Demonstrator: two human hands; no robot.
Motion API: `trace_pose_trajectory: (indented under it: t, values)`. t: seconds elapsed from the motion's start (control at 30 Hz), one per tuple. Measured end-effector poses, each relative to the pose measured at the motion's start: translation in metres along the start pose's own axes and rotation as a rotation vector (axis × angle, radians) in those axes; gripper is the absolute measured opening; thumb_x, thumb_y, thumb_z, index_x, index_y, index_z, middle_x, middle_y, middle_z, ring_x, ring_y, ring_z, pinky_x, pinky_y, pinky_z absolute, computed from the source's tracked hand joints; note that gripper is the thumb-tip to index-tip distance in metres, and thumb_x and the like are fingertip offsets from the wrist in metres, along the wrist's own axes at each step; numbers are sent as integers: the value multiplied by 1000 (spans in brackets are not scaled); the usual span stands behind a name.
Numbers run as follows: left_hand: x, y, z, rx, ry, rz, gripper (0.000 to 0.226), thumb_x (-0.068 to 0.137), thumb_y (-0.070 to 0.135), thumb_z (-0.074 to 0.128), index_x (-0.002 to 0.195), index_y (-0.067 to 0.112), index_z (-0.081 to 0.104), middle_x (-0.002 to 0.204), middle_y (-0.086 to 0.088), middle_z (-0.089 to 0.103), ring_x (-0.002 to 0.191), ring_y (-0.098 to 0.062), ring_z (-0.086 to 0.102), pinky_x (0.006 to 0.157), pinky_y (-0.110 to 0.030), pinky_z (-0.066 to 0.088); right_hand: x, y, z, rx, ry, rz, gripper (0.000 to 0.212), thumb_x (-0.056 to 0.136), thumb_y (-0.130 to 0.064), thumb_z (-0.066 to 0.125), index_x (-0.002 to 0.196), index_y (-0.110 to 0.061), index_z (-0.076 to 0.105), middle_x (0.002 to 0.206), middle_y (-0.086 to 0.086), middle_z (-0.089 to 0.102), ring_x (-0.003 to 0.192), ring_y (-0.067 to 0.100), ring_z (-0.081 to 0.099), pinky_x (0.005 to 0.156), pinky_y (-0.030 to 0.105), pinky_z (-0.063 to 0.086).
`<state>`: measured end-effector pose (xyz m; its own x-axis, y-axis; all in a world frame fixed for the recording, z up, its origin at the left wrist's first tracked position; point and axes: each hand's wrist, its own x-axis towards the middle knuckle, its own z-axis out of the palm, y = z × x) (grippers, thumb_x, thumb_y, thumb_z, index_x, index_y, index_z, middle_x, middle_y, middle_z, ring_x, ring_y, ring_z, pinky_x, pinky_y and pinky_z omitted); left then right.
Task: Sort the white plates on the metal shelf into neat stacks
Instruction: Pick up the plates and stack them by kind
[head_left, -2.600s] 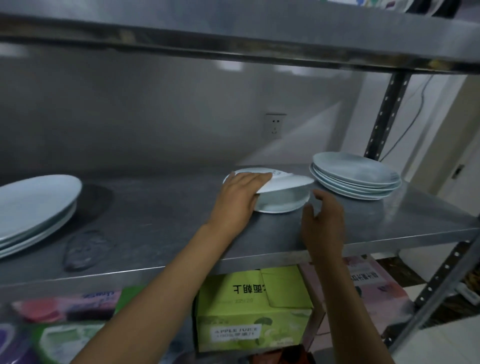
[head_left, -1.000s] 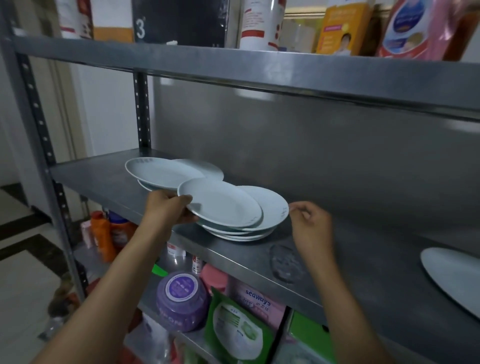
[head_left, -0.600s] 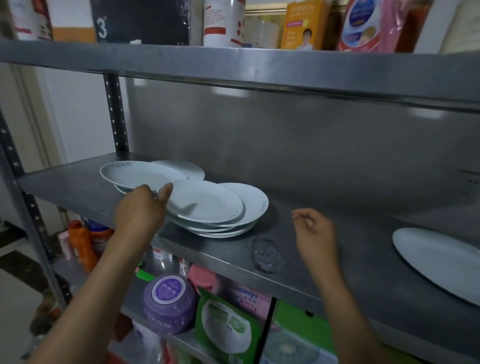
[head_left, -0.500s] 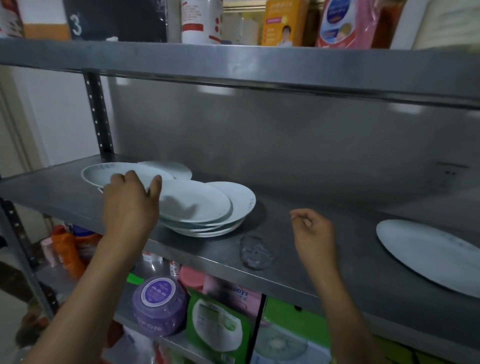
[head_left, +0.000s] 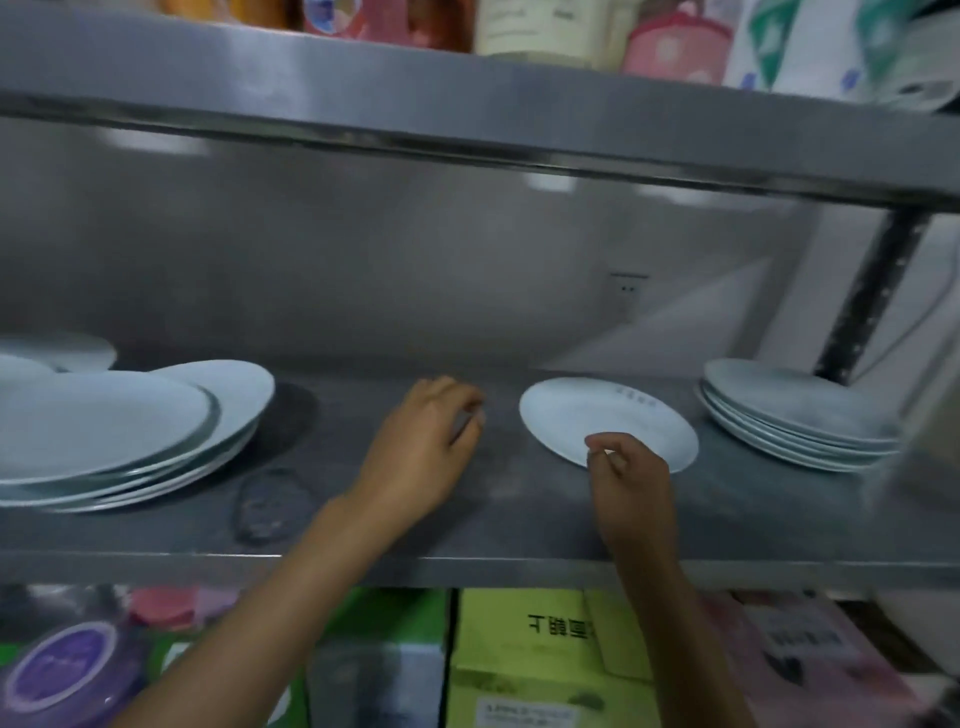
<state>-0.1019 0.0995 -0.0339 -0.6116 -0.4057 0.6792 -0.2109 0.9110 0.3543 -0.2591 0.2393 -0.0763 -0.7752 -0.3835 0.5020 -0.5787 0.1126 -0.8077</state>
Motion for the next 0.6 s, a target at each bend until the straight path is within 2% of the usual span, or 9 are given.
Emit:
trace_pose_trajectory:
  t: [0.07, 0.13, 0.2, 0.27, 0.33, 0.4, 0.47, 0.53, 0.6]
  values:
    - [5, 14, 34, -83, -97, 4, 27, 91, 26, 57, 116, 15, 62, 114, -1, 61, 108, -20, 54, 89, -33, 45, 6, 14, -21, -31, 37, 35, 21, 84, -11, 52, 94, -14, 71, 91, -4, 69, 85, 14, 61, 76, 27, 45]
    - [12, 25, 67, -135, -207, 22, 40, 89, 29, 62, 126, 17, 56, 128, 1, 55, 121, -18, 48, 99, -35, 41, 10, 25, -41, -1, 73, 87, 21, 82, -15, 52, 91, -18, 70, 79, -4, 65, 71, 10, 56, 68, 25, 42]
    - [17, 33, 93, -125, -316, 10, 61, 83, 42, 67, 137, 21, 47, 144, 2, 41, 138, -20, 30, 110, -40, 31, 11, 33, -55, 13, 73, 118, 17, 86, -9, 54, 92, -21, 66, 66, -2, 58, 56, 1, 48, 57, 23, 40]
    - [22, 40, 115, -82, -421, -45, 83, 75, 57, 69, 144, 23, 37, 154, 1, 25, 146, -20, 7, 116, -44, 18, 9, 41, -66, 14, 55, 121, 18, 88, -6, 54, 97, -19, 63, 61, -1, 54, 48, 2, 45, 50, 20, 38]
    - [25, 42, 133, -46, -455, -80, 87, 73, 63, 67, 143, 22, 37, 156, -1, 22, 146, -21, 2, 116, -49, 15, 8, 47, -72, 15, 42, 124, 21, 87, -4, 53, 101, -17, 63, 60, -2, 54, 47, 3, 45, 49, 20, 37]
    - [26, 37, 140, -59, -407, -61, 72, 75, 60, 67, 132, 19, 52, 148, -4, 39, 142, -25, 20, 113, -49, 24, 9, 53, -73, 32, 35, 138, 22, 86, -4, 53, 102, -17, 63, 57, -6, 51, 46, 3, 44, 50, 22, 37]
    - [26, 33, 141, -84, -300, 16, 45, 79, 51, 68, 106, 15, 69, 116, -4, 64, 115, -21, 51, 97, -44, 43, 8, 56, -71, 40, 39, 136, 23, 85, -4, 53, 101, -17, 63, 51, -7, 45, 44, 4, 41, 52, 25, 36]
    - [23, 35, 136, -86, -262, 30, 32, 83, 44, 66, 90, 13, 71, 90, 0, 69, 90, -17, 58, 80, -40, 49, 7, 59, -68, 10, 65, 118, 23, 84, -5, 53, 100, -17, 64, 47, -7, 43, 44, 5, 40, 52, 26, 36]
    - [23, 40, 132, -67, -272, 26, 30, 85, 42, 64, 83, 13, 70, 81, 1, 68, 81, -15, 58, 74, -39, 49, 6, 60, -65, -18, 100, 110, 23, 84, -4, 54, 100, -15, 66, 47, -8, 44, 46, 4, 43, 54, 26, 35]
